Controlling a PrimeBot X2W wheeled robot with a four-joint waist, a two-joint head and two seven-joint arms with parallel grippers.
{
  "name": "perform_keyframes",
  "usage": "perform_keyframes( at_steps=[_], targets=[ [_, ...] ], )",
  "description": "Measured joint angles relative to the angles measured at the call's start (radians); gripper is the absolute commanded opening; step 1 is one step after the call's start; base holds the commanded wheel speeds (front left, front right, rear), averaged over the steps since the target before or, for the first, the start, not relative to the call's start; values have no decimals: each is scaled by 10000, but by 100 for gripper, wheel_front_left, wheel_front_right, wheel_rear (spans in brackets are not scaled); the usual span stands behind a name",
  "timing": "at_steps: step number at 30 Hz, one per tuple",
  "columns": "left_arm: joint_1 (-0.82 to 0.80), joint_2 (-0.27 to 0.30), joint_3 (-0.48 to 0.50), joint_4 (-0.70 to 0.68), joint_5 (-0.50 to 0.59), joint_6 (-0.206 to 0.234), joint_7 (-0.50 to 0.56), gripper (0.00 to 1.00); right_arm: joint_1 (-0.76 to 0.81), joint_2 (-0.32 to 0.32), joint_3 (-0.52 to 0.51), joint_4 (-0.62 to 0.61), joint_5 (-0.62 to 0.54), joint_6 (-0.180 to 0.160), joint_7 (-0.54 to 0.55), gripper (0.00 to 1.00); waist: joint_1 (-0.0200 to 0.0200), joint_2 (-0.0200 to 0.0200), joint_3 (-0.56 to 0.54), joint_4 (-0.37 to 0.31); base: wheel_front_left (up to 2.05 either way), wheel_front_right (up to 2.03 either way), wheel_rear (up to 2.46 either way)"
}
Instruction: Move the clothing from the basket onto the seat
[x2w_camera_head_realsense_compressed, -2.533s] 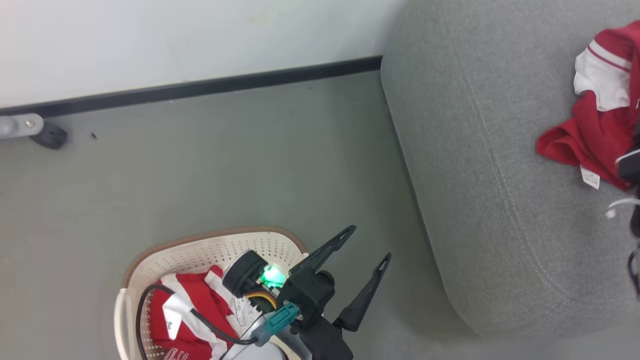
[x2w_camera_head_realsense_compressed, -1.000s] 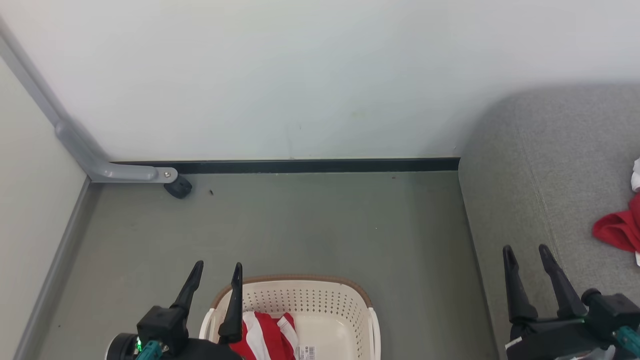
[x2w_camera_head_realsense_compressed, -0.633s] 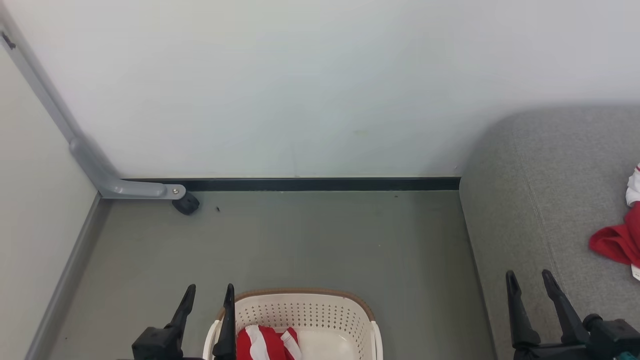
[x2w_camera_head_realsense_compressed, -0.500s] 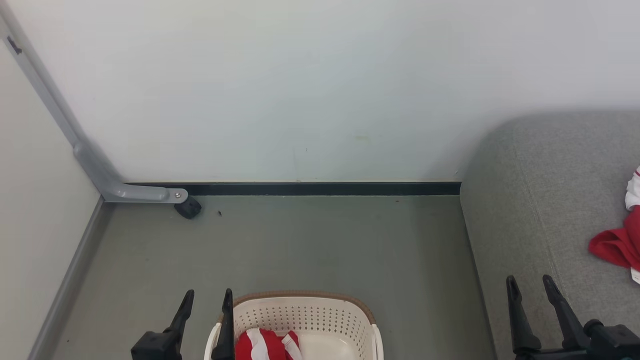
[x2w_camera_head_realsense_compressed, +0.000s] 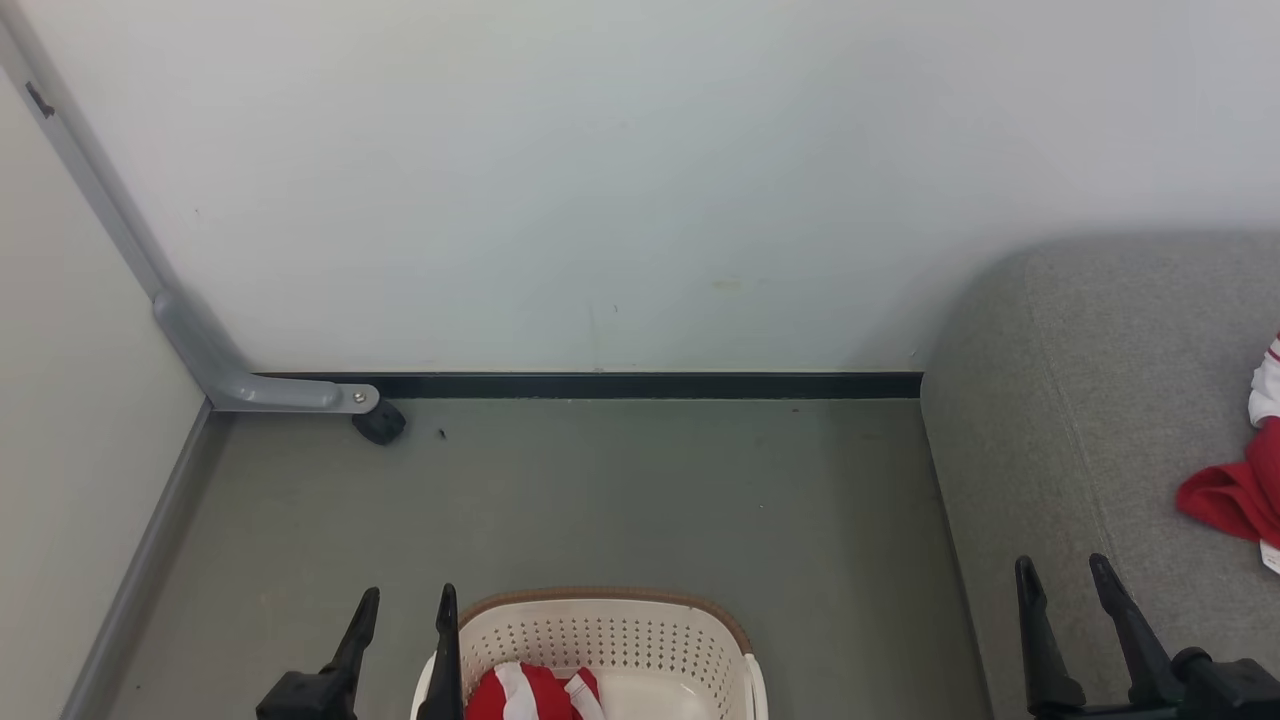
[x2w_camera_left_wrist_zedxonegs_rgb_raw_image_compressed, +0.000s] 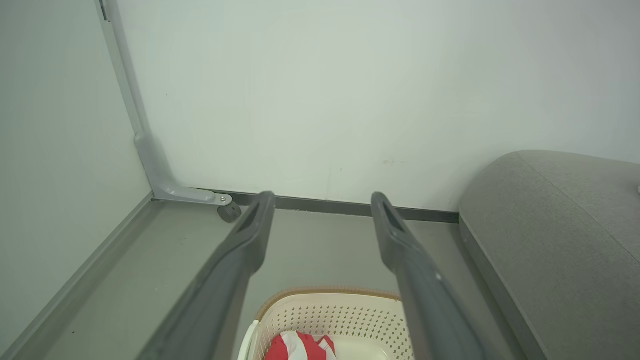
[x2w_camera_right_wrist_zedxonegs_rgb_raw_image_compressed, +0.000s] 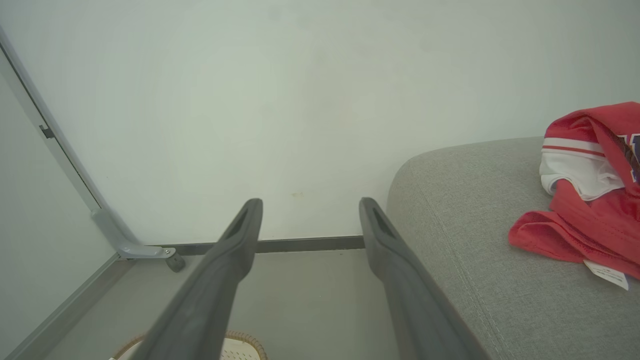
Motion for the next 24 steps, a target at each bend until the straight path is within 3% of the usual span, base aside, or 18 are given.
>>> perform_keyframes(
  at_steps=[24],
  targets=[
    [-1,-293,27,299,178,0,253,100,143,-40,4,-872,2,-104,347,100,0,0,276,-29,0,0,0]
  ],
)
